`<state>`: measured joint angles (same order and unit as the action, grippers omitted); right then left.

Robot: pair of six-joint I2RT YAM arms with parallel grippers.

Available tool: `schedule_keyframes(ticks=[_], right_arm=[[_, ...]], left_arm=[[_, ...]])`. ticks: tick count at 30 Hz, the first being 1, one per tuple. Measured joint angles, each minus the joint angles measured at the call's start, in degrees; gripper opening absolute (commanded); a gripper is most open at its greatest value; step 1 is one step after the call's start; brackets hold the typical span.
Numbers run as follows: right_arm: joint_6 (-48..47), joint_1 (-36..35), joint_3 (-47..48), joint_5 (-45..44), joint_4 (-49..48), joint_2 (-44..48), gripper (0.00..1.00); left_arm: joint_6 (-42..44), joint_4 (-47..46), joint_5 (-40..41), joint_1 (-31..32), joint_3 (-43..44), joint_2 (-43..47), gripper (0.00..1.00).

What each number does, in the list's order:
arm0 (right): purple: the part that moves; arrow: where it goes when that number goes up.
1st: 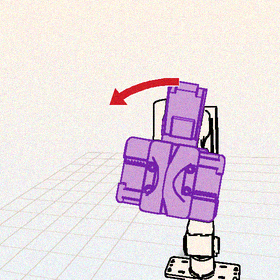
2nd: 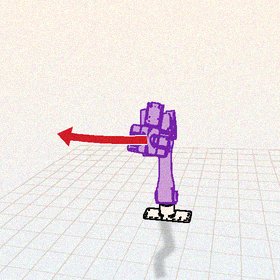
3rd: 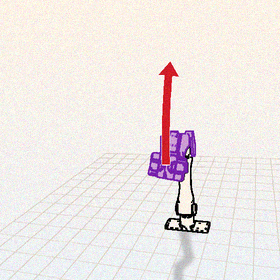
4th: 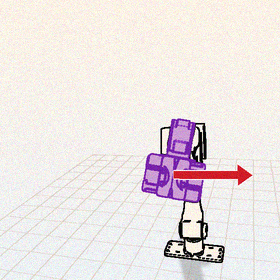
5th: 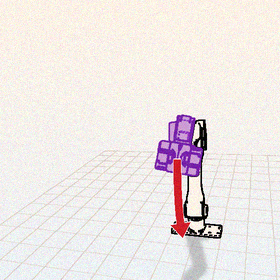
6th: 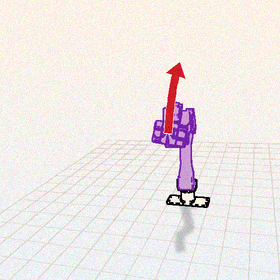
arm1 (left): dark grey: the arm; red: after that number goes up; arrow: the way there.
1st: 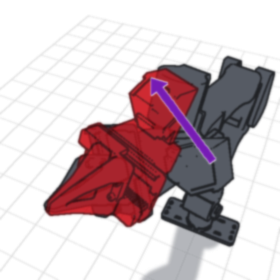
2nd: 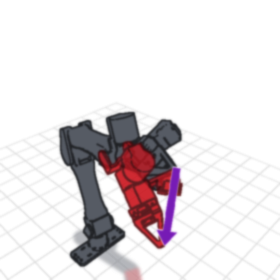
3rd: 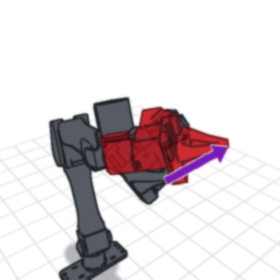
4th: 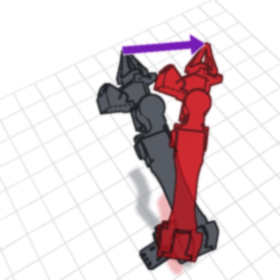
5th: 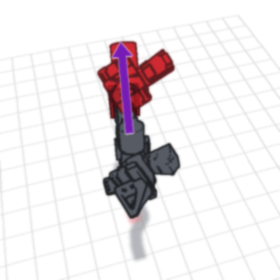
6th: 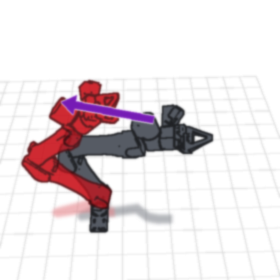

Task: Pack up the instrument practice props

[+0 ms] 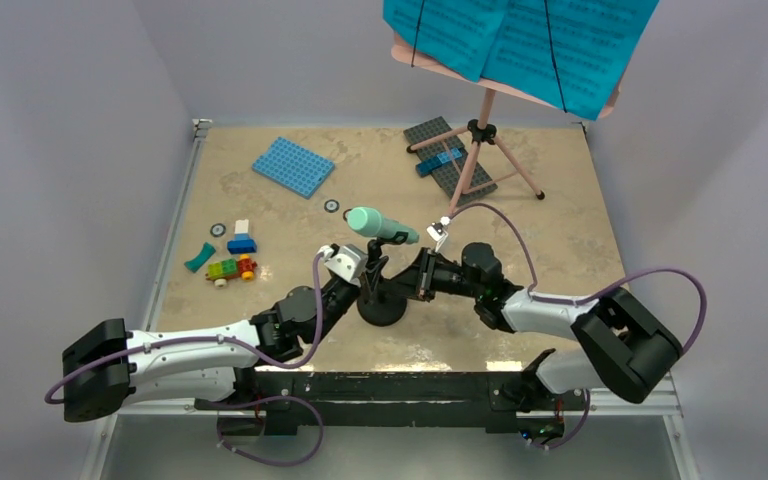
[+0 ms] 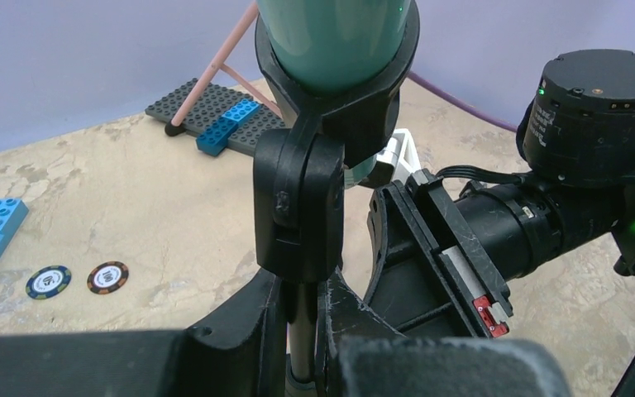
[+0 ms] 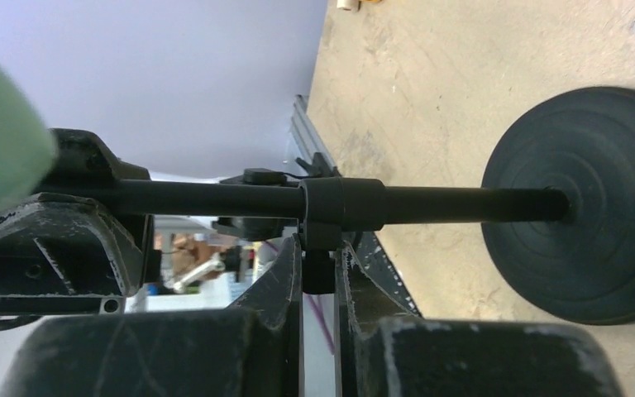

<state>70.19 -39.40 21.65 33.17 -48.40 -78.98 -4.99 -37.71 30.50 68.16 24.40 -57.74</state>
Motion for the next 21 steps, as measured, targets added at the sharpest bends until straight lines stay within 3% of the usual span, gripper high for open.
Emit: schedule_keyframes(ticks=[4, 9, 14, 21], right_arm=[[-8.37, -0.94, 2.19, -2.03, 9.97, 4.57, 0.0], [-22.47, -5.62, 4.9, -11.61, 22.49, 11.02, 0.0], [-39.56, -15.58, 5.53, -29.92, 27.98, 15.8, 0.0], [-64.22, -29.79, 5.51, -54.99, 25.62, 14.27, 0.0]], left_arm=[[-0.37, -0.15, 0.0, 0.24, 0.0, -0.28, 0.0], [-0.48, -0.72, 0.0, 0.46, 0.02, -1.05, 0.0], [-0.35, -1.36, 0.0, 0.61, 0.02, -1.81, 0.0], [-0.33, -3.19, 0.42, 0.61, 0.15, -3.43, 0.0]])
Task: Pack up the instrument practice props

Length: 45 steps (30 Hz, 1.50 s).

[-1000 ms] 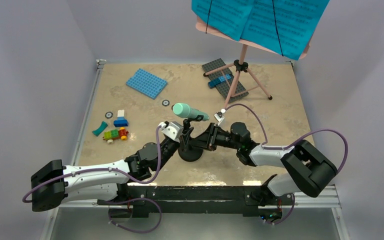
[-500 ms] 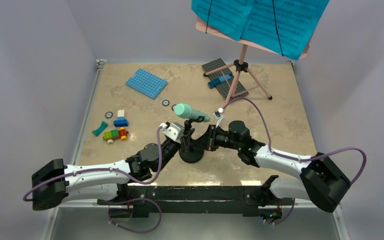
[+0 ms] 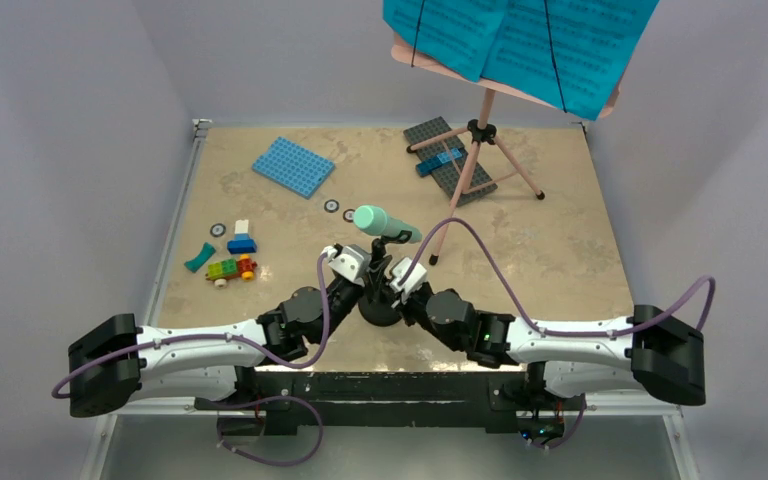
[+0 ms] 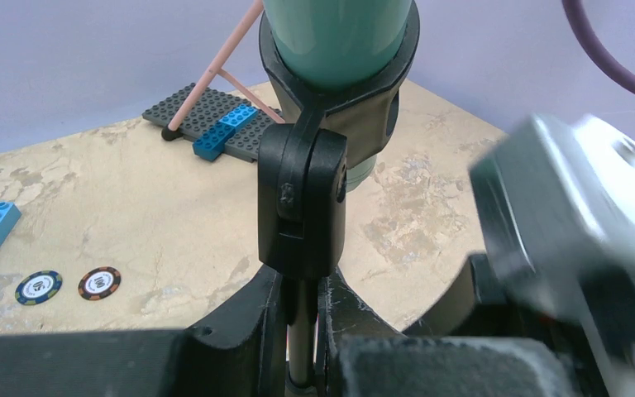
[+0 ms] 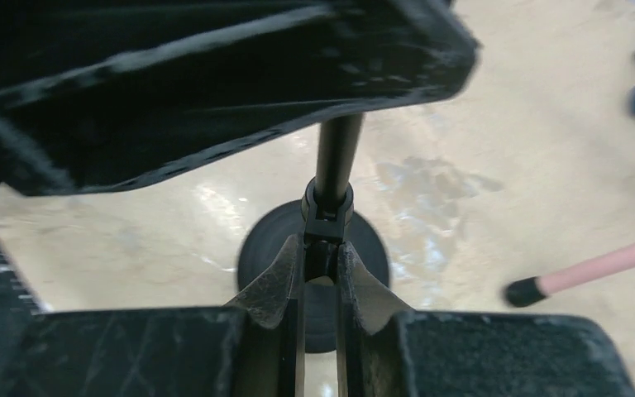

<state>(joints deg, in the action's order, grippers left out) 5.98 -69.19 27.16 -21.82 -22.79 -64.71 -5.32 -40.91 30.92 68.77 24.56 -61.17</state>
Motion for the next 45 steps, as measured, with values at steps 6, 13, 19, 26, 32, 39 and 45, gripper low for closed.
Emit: schedule_keyframes(ticks=[6, 13, 19, 26, 32, 39, 45], right_arm=[[-14.67, -6.38, 0.0, -12.44, -5.07, -4.11, 0.04], [-15.34, -7.48, 4.7, -13.18, 4.9, -2.95, 0.66], [-9.2, -7.69, 5.64, -11.63, 13.18, 8.22, 0.69], [-1.03, -7.67, 5.57, -11.47, 21.27, 22.84, 0.69], [3.34, -7.67, 5.46, -12.79, 27.21, 30.84, 0.69], [5.97, -7.67, 4.39, -14.34, 32.22, 32.48, 0.69], [7.69, -7.67, 3.34, -14.75, 34.42, 33.07, 0.69]], left_arm=[[-0.02, -1.38, 0.57, -0.02, 0.31, -1.46, 0.0], [0.0, -1.57, 0.42, -0.02, 0.76, -2.23, 0.0], [0.24, -0.48, 0.07, -0.02, 1.44, -2.36, 0.0], [1.49, 0.94, -2.47, 0.02, 1.75, -2.91, 0.0], [1.25, 4.39, -5.33, 1.84, 3.08, -6.03, 0.0], [0.11, 4.13, -5.4, 2.54, 3.1, -7.21, 0.0], [-0.83, -0.9, -5.38, 2.64, 0.24, -7.41, 0.0]])
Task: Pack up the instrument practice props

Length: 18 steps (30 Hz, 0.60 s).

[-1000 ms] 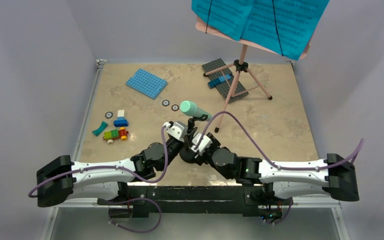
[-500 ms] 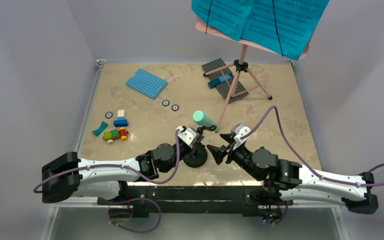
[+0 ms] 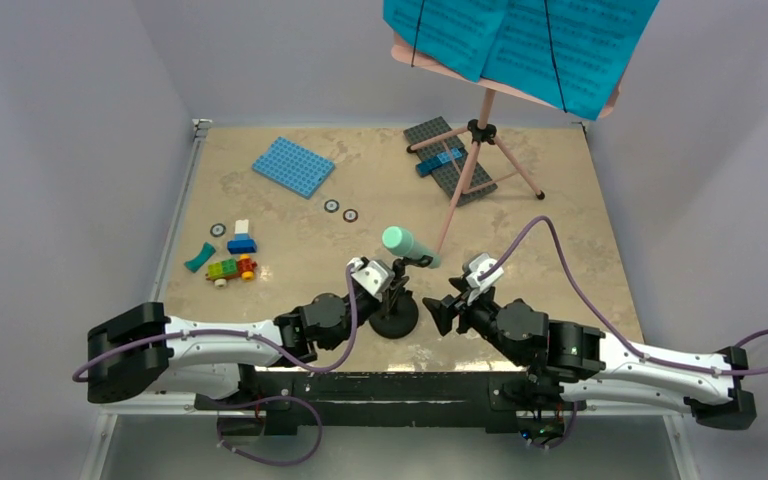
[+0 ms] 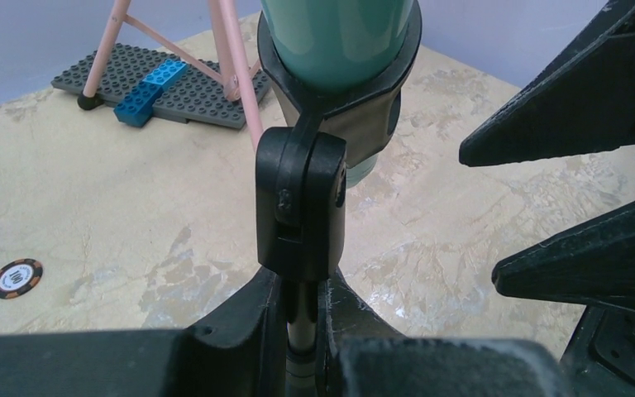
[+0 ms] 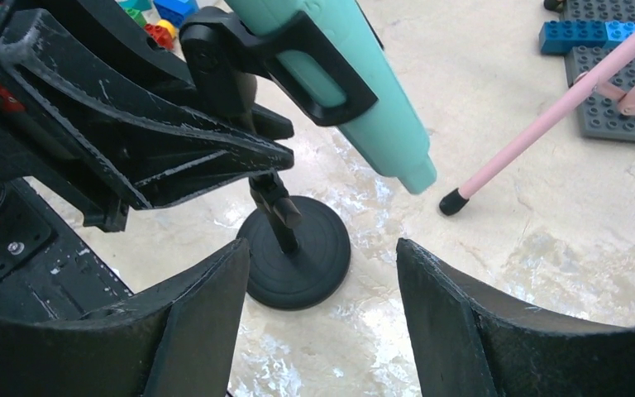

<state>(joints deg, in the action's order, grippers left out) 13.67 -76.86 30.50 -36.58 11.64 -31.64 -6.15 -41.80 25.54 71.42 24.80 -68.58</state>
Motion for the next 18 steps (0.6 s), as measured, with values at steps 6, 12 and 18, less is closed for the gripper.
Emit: schedule_keyframes(ticks=[6, 12, 18], right_arm=[[1.14, 0.0, -0.81, -0.13, 1.68, 1.44, 0.69], [1.46, 0.0, -0.87, -0.42, 1.75, 1.68, 0.69], [1.77, 0.0, -0.87, -0.42, 1.77, 1.64, 0.69]], left_arm=[[-0.87, -2.69, 0.04, -0.04, -2.91, 1.07, 0.2], [-3.37, 1.07, -1.38, 0.31, -3.87, 2.16, 0.39], [-4.87, 3.82, -1.33, 0.33, -3.93, 4.11, 0.49]])
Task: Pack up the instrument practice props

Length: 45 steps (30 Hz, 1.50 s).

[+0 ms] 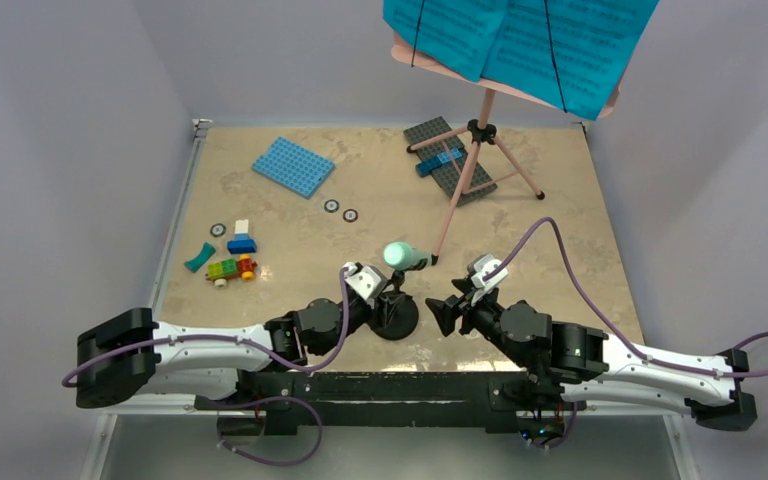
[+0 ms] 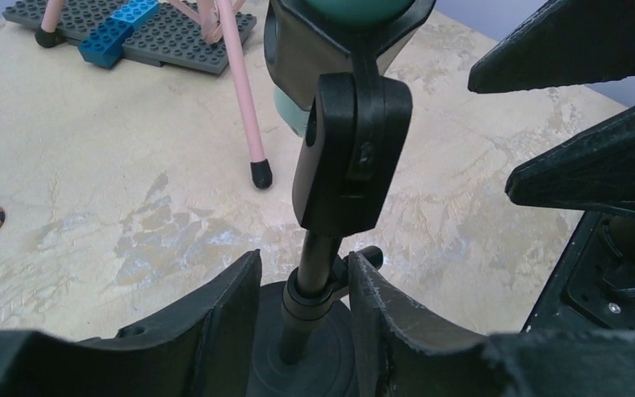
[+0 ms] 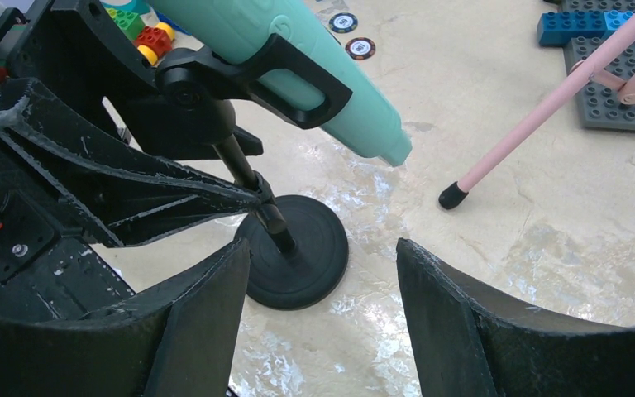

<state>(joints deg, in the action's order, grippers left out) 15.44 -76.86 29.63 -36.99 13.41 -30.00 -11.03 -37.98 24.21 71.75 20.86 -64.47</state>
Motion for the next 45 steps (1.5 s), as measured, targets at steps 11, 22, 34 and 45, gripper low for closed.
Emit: schedule_keyframes(ticks=[11, 22, 34, 45], right_arm=[[0.02, 0.0, 0.0, -0.04, 0.9, -0.35, 0.69], [0.22, 0.0, 0.0, -0.17, 2.32, 0.2, 0.69], [1.86, 0.0, 0.0, -1.05, 3.98, 2.78, 0.69], [3.19, 0.0, 0.0, -1.03, 5.31, 3.17, 0.69]], left_arm=[[-0.39, 3.5, -2.29, 0.07, -2.01, 6.88, 0.65], [2.27, 3.43, -2.89, 0.07, -1.05, 13.51, 0.66], [7.3, 1.16, -0.96, 0.07, 3.41, 7.37, 0.61], [8.85, -1.09, -0.9, 0.07, 4.83, 3.45, 0.17]])
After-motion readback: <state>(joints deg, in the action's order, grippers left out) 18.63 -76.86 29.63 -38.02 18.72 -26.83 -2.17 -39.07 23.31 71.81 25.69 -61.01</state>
